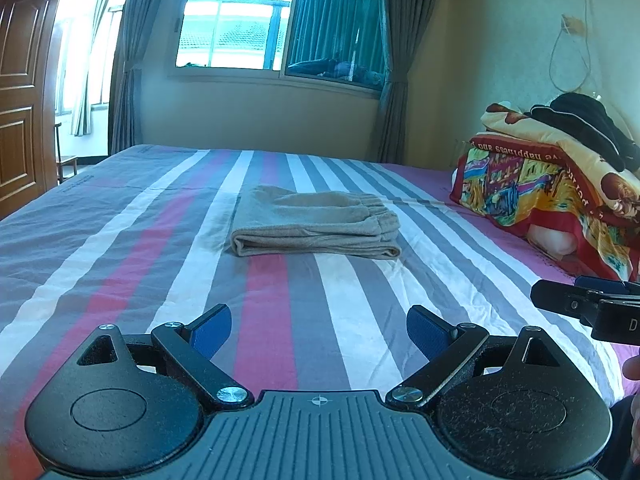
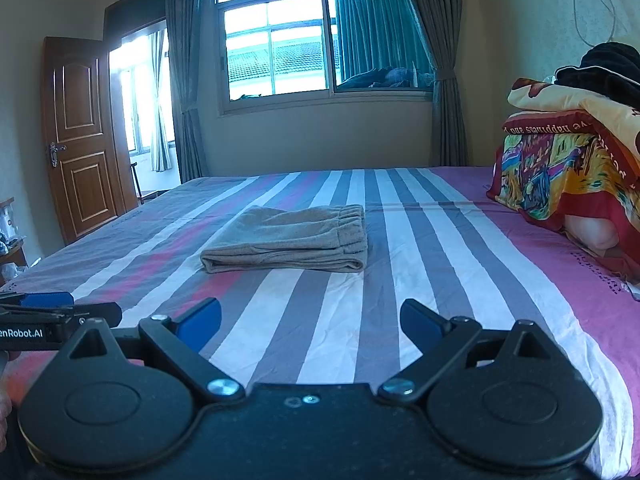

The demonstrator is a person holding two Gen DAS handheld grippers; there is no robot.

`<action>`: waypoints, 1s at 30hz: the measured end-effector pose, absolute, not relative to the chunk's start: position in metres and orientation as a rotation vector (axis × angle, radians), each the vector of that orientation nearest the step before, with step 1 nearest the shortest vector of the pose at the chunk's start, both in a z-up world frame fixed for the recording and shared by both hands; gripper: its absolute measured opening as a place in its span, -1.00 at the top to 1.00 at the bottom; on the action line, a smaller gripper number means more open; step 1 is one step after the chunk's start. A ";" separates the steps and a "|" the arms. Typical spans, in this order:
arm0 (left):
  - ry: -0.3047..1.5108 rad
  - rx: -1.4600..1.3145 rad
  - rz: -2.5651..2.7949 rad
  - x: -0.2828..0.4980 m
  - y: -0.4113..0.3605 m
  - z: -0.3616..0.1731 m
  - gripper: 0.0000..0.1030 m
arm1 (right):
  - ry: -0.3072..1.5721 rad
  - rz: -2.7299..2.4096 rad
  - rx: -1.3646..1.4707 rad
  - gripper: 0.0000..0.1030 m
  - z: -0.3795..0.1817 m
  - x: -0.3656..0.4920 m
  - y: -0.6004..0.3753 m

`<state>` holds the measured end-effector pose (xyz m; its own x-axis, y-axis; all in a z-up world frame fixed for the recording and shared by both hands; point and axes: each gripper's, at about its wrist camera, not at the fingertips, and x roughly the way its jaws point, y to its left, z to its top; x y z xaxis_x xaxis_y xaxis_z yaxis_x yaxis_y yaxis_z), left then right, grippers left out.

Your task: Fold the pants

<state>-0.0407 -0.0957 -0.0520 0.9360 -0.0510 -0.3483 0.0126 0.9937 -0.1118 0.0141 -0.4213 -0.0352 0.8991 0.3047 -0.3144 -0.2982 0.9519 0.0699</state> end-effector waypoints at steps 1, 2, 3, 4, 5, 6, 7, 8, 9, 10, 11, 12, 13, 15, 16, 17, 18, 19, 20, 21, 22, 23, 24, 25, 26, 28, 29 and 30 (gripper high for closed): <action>0.359 -0.108 -0.033 -0.041 -0.096 -0.052 -0.82 | 0.329 0.312 0.019 -0.85 -0.035 0.014 -0.421; 0.359 -0.108 -0.032 -0.041 -0.096 -0.052 -0.82 | 0.330 0.312 0.020 -0.85 -0.035 0.014 -0.421; 0.359 -0.108 -0.032 -0.041 -0.096 -0.052 -0.82 | 0.331 0.313 0.020 -0.85 -0.035 0.015 -0.422; 0.359 -0.109 -0.033 -0.041 -0.096 -0.052 -0.82 | 0.331 0.313 0.019 -0.85 -0.035 0.015 -0.422; 0.360 -0.109 -0.033 -0.041 -0.096 -0.052 -0.82 | 0.332 0.314 0.019 -0.85 -0.035 0.016 -0.422; 0.360 -0.109 -0.032 -0.041 -0.096 -0.052 -0.82 | 0.333 0.314 0.018 -0.85 -0.035 0.016 -0.422; 0.359 -0.108 -0.034 -0.040 -0.096 -0.052 -0.82 | 0.334 0.314 0.018 -0.85 -0.036 0.016 -0.422; 0.359 -0.107 -0.031 -0.041 -0.096 -0.052 -0.82 | 0.335 0.315 0.017 -0.85 -0.036 0.017 -0.423; 0.360 -0.106 -0.029 -0.040 -0.096 -0.052 -0.82 | 0.336 0.316 0.017 -0.85 -0.036 0.018 -0.424; 0.361 -0.108 -0.029 -0.040 -0.096 -0.052 -0.82 | 0.337 0.316 0.016 -0.85 -0.037 0.018 -0.424; 0.362 -0.109 -0.031 -0.040 -0.096 -0.052 -0.82 | 0.339 0.316 0.015 -0.85 -0.037 0.018 -0.423; 0.364 -0.109 -0.032 -0.039 -0.097 -0.052 -0.82 | 0.340 0.317 0.015 -0.85 -0.037 0.019 -0.424; 0.366 -0.106 -0.029 -0.039 -0.097 -0.053 -0.82 | 0.339 0.317 0.015 -0.85 -0.038 0.019 -0.424; 0.367 -0.109 -0.029 -0.039 -0.098 -0.053 -0.82 | 0.342 0.317 0.014 -0.85 -0.038 0.019 -0.424; 0.367 -0.110 -0.031 -0.038 -0.098 -0.053 -0.82 | 0.343 0.316 0.014 -0.85 -0.038 0.019 -0.425; 0.365 -0.109 -0.029 -0.039 -0.098 -0.053 -0.82 | 0.343 0.316 0.014 -0.85 -0.038 0.020 -0.425; 0.363 -0.108 -0.030 -0.039 -0.098 -0.053 -0.82 | 0.343 0.317 0.014 -0.85 -0.038 0.020 -0.425; 0.360 -0.106 -0.037 -0.039 -0.098 -0.054 -0.82 | 0.344 0.317 0.013 -0.85 -0.038 0.020 -0.425; 0.355 -0.106 -0.041 -0.039 -0.098 -0.054 -0.82 | 0.344 0.316 0.013 -0.85 -0.038 0.020 -0.425; 0.352 -0.106 -0.045 -0.040 -0.098 -0.053 -0.82 | 0.344 0.316 0.012 -0.85 -0.038 0.020 -0.426; 0.346 -0.108 -0.048 -0.040 -0.098 -0.053 -0.82 | 0.344 0.317 0.013 -0.85 -0.038 0.020 -0.426; 0.342 -0.110 -0.049 -0.041 -0.098 -0.053 -0.82 | 0.344 0.317 0.012 -0.85 -0.038 0.020 -0.426; 0.337 -0.111 -0.049 -0.041 -0.099 -0.052 -0.82 | 0.344 0.315 0.012 -0.86 -0.038 0.020 -0.425; 0.334 -0.112 -0.048 -0.042 -0.099 -0.052 -0.82 | 0.345 0.315 0.012 -0.86 -0.038 0.020 -0.425; 0.333 -0.113 -0.049 -0.042 -0.099 -0.051 -0.82 | 0.344 0.317 0.013 -0.86 -0.038 0.020 -0.425; 0.327 -0.111 -0.043 -0.043 -0.100 -0.050 -0.82 | 0.343 0.319 0.010 -0.87 -0.039 0.020 -0.425; 0.325 -0.107 -0.040 -0.044 -0.101 -0.050 -0.82 | 0.343 0.320 0.009 -0.87 -0.039 0.020 -0.425; 0.324 -0.102 -0.036 -0.044 -0.102 -0.050 -0.82 | 0.342 0.323 0.008 -0.87 -0.039 0.021 -0.424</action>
<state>-0.0442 -0.1019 -0.0495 0.9474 -0.0515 -0.3159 0.0186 0.9942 -0.1062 0.0206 -0.4241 -0.0385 0.8916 0.3123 -0.3279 -0.3095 0.9489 0.0621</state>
